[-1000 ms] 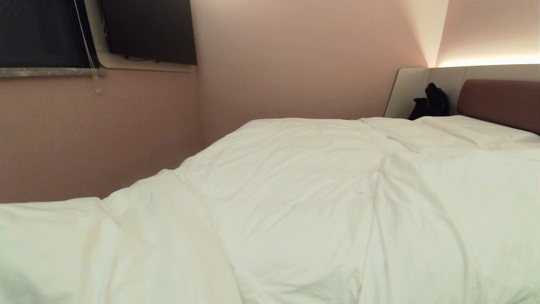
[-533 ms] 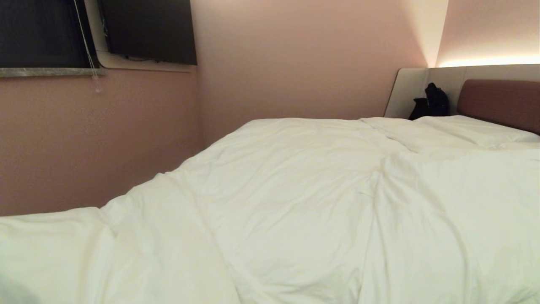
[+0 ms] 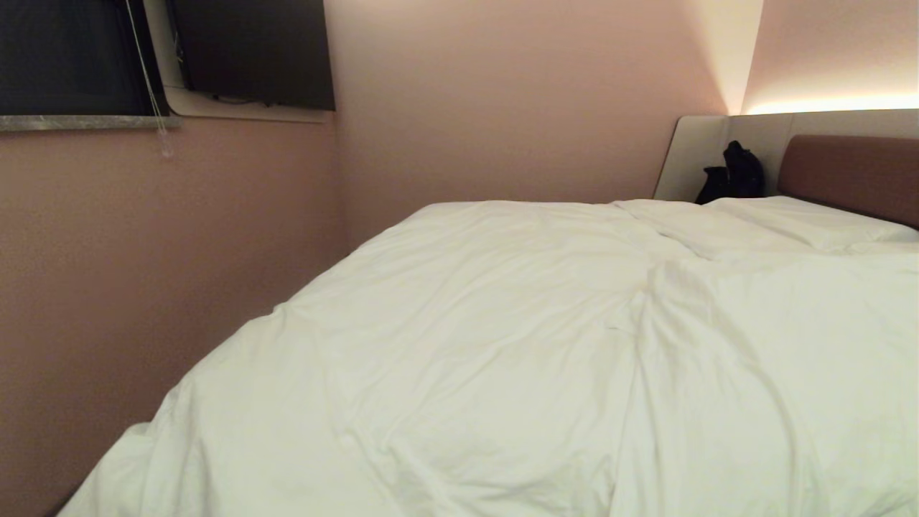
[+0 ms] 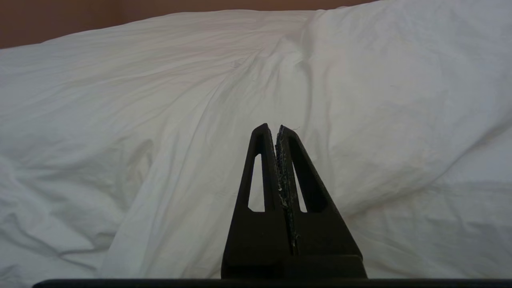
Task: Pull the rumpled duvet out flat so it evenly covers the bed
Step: Flatten the corners of the folded blanket, then hold the folded corner of the quilt
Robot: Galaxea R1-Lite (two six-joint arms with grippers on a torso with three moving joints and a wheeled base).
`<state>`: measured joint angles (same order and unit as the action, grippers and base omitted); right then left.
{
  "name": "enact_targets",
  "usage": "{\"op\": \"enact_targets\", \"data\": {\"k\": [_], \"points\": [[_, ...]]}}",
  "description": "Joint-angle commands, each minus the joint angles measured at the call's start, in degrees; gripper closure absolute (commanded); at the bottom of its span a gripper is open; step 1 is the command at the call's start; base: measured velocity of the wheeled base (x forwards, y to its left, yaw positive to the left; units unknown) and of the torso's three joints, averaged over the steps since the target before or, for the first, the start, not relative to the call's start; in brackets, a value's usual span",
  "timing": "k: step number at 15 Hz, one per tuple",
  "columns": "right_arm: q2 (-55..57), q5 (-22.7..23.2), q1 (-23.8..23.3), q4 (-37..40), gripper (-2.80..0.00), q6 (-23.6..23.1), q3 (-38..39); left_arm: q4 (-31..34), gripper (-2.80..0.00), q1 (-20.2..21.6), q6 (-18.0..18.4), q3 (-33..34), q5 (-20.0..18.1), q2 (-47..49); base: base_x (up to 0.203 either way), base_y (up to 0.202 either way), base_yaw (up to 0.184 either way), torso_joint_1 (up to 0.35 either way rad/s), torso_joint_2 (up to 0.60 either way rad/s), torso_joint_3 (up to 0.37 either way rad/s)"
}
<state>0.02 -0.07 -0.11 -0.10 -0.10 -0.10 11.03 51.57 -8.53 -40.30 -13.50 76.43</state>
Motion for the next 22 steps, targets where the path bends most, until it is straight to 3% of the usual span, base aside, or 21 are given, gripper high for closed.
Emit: {"op": "enact_targets", "data": {"k": [1, 7, 10, 12, 17, 18, 22], "points": [[0.0, 0.0, 0.0, 0.0, 0.00, 0.0, 0.0, -0.6, -2.80, 0.0, -0.1, 0.9, 0.4, 1.9, 0.000, 0.000, 0.000, 0.000, 0.00, 0.000], [0.0, 0.0, -0.1, 0.0, 0.00, 0.0, 0.0, -4.9, -2.80, -0.2, -0.1, 1.1, -0.7, -1.2, 0.000, 0.000, 0.000, 0.000, 0.00, 0.000], [0.0, 0.0, 0.0, 0.0, 0.00, 0.0, 0.0, -6.5, -2.80, -1.7, 0.2, 0.7, -7.2, -5.2, 0.000, 0.000, 0.000, 0.000, 0.00, 0.000], [0.0, 0.0, -0.1, -0.1, 0.00, 0.0, 0.0, -6.5, -2.80, -2.0, 0.2, 0.6, -7.8, -5.5, 0.000, 0.000, 0.000, 0.000, 0.00, 0.000], [0.0, 0.0, 0.0, 0.0, 0.00, 0.0, 0.0, -6.9, -2.80, -5.0, 0.1, 0.5, -26.2, -22.7, 0.000, 0.000, 0.000, 0.000, 0.00, 0.000], [0.0, 0.0, -0.1, -0.1, 0.00, 0.0, 0.0, -6.9, 0.00, -5.4, 0.0, 0.6, -28.4, -26.0, 0.000, 0.000, 0.000, 0.000, 0.00, 0.000], [0.0, 0.0, 0.0, -0.1, 0.00, 0.0, 0.0, -6.9, 0.00, -5.8, -0.2, 1.0, -30.9, -34.5, 0.000, 0.000, 0.000, 0.000, 0.00, 0.000]]}}
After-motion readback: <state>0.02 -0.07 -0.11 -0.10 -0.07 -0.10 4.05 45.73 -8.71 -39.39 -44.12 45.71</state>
